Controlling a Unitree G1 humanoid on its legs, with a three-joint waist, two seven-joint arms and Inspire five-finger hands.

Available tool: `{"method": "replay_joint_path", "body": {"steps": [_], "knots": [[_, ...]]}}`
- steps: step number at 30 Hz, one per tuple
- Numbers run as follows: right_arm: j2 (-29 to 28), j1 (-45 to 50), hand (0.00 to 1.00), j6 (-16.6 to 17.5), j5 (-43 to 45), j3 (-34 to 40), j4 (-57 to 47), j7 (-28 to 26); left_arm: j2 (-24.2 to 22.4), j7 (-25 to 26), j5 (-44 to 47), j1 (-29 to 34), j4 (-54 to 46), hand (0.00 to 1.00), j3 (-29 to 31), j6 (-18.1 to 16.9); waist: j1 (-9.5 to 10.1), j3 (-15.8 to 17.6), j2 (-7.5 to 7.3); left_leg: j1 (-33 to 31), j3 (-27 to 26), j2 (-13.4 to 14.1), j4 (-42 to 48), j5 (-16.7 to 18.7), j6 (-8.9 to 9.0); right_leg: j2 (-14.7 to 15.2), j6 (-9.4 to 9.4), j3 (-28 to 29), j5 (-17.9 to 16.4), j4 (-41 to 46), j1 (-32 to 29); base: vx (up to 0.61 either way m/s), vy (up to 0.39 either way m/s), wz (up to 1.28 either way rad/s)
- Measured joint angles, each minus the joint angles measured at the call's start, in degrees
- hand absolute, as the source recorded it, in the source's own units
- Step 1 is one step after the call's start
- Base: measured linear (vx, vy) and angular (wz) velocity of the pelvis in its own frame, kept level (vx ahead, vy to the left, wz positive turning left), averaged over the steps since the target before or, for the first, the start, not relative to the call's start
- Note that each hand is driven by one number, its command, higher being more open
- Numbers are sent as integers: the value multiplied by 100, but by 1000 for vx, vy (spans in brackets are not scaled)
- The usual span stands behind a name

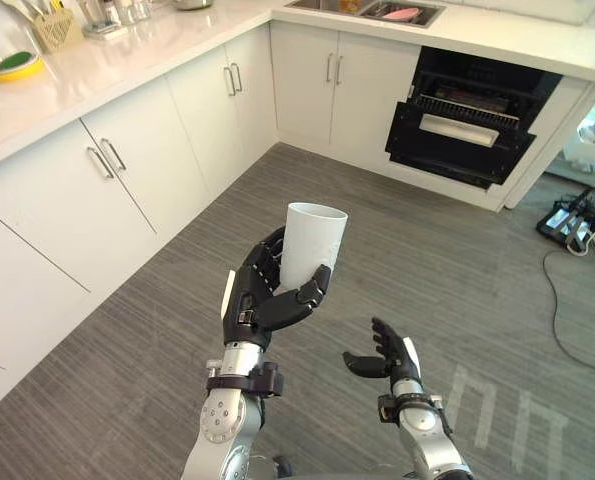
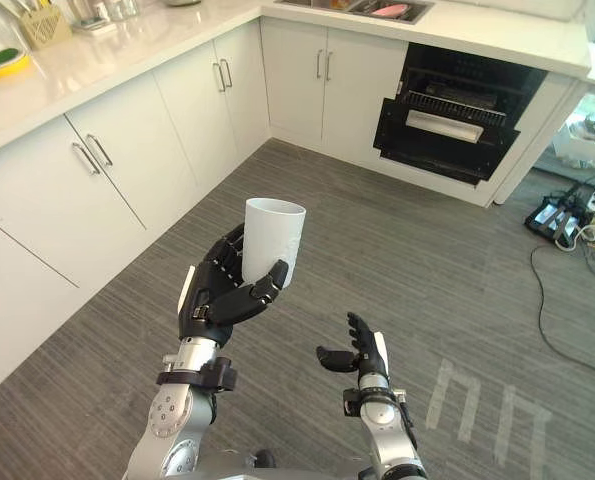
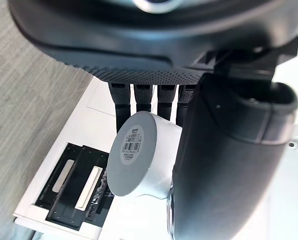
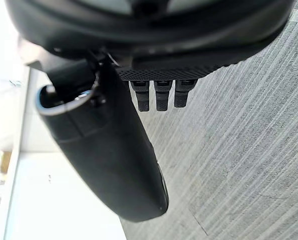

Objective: Walk over to the sink, pick up the cup, carry it to the dishwasher, place the cup inside the dishwasher, then close the dishwasher door

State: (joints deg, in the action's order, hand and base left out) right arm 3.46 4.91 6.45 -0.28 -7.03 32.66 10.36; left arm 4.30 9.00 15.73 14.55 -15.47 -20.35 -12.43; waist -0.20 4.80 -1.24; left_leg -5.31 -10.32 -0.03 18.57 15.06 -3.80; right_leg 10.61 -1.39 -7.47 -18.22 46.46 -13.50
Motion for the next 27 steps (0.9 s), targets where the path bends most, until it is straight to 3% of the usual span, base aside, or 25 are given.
{"method": "replay_joint_path", "body": {"steps": [4, 5, 6, 7, 8, 10, 11, 12, 13, 14, 16, 18, 19, 21, 22, 23, 24, 26, 27], "knots": [[44, 89, 90, -1, 6, 3, -9, -28, 14, 2, 1, -142, 33, 30, -15, -1, -130, 57, 99, 564, 477, 16, -465, 46, 115, -572, -5, 87, -6, -836, -843, 410, 30, 73], [97, 89, 90, -2, 7, 2, -62, -40, 13, 2, 0, -250, 64, 30, -30, -1, -194, 100, 175, 736, 672, 69, -577, 98, 202, -723, -24, 118, 183, -1428, -1049, 490, -34, 87], [118, 124, 90, -4, 7, 1, -159, -43, 14, 4, 1, -301, 74, 30, -33, -11, -221, 88, 175, 885, 790, 69, -610, 212, 378, -845, 36, 176, 841, -2127, -1132, 513, -49, 91], [124, 185, 90, -2, 7, 0, -212, -43, 8, 4, 1, -305, 95, 30, -47, -11, -237, 67, 156, 969, 876, 64, -585, 290, 453, -869, 115, 248, 1404, -2243, -1083, 586, -78, 75], [229, 254, 90, -4, 9, 0, -259, -41, -80, -3, 2, -314, 248, 30, -96, -26, -203, 21, 370, 1092, 950, 228, -420, 437, 622, -956, 45, 134, 1604, -2137, -919, 614, -89, 55], [257, 256, 90, -15, 12, -2, -382, -58, -107, -1, 2, -362, 323, 30, -125, -18, -205, 37, 468, 913, 927, 458, 359, 355, 816, -1053, 172, -76, 1366, -2234, -531, 643, -125, 45], [258, 356, 90, -20, 15, -9, -564, -59, -128, -7, 3, -397, 365, 30, -149, 11, -199, 44, 469, 678, 875, 574, 1113, 187, 1014, -1107, 247, -165, 1312, -2340, -284, 547, -149, 45], [240, 594, 90, -20, 24, -48, -964, -51, -165, -31, 5, -371, 373, 30, -155, 53, -171, 73, 454, 311, 778, 788, 2312, -210, 1097, -1160, 300, -186, 1223, -2563, 234, 418, -111, 39], [256, 754, 90, -12, 37, -69, -1248, -34, -184, -57, 6, -326, 358, 30, -172, 52, -143, 94, 441, 133, 584, 975, 3063, -214, 1048, -1200, 316, -181, 1143, -2754, 640, 492, -98, 24], [261, 884, 90, 11, 75, -62, -1552, -1, -217, -63, 7, -265, 303, 30, -209, 52, -54, 102, 430, -155, 283, 1228, 3753, -87, 873, -1250, 350, -156, 1078, -3004, 1096, 422, -58, 3], [258, 871, 90, 144, 76, -18, -1784, 60, -282, -123, 9, -194, 130, 30, -220, 17, 119, 69, 413, -858, 73, 1406, 3902, 218, 647, -1260, 260, -4, 928, -3415, 1517, 454, -2, -15], [244, 658, 90, 157, 82, 3, -1573, 82, -299, -174, 10, -193, 137, 30, -189, 0, 209, 69, 420, -1331, 159, 1250, 3110, 329, 605, -1206, 243, 88, 841, -3620, 1762, 286, 107, -20], [253, 529, 90, 154, 114, 5, -1332, 80, -297, -182, 10, -184, 156, 30, -165, 4, 271, 87, 391, -1539, 410, 936, 2089, 258, 685, -1064, 154, 185, 723, -3673, 1896, 281, 172, -26], [250, 429, 90, 151, 126, 9, -1125, 80, -298, -184, 9, -179, 162, 30, -95, 6, 277, 91, 390, -1656, 630, 694, 1248, 24, 740, -938, 22, 281, 605, -3666, 1982, 310, 234, -33], [255, 373, 90, 139, 127, 8, -920, 77, -295, -179, 7, -174, 164, 30, 11, 7, 311, 93, 387, -1612, 707, 564, 653, -614, 796, -830, -172, 457, 483, -3609, 2050, 359, 300, -65], [242, 371, 90, 120, 127, 0, -820, 72, -290, -167, 8, -159, 162, 30, 73, 6, 376, 91, 374, -1436, 635, 489, 537, -1157, 670, -769, -231, 693, 346, -3561, 2095, 466, 388, -83], [168, 343, 90, 90, 127, -20, -774, 69, -278, -147, 8, -201, 150, 30, 218, 5, 359, 127, 312, -1458, 465, 413, 863, -956, 413, -608, -250, 961, 233, -3474, 2127, 342, 280, -63], [155, 328, 90, 69, 121, -96, -752, 51, -251, -107, 7, -226, 146, 30, 312, 6, 330, 157, 236, -1538, 249, 433, 1396, -437, 253, -482, -328, 1286, 146, -3165, 2011, 398, 350, -58], [140, 310, 90, 60, 113, -127, -729, 32, -173, -46, 7, -189, 147, 30, 300, 13, 333, 150, 160, -1416, 40, 424, 1491, -155, 201, -431, -411, 1424, 83, -2571, 1786, 374, 338, -71]]}}
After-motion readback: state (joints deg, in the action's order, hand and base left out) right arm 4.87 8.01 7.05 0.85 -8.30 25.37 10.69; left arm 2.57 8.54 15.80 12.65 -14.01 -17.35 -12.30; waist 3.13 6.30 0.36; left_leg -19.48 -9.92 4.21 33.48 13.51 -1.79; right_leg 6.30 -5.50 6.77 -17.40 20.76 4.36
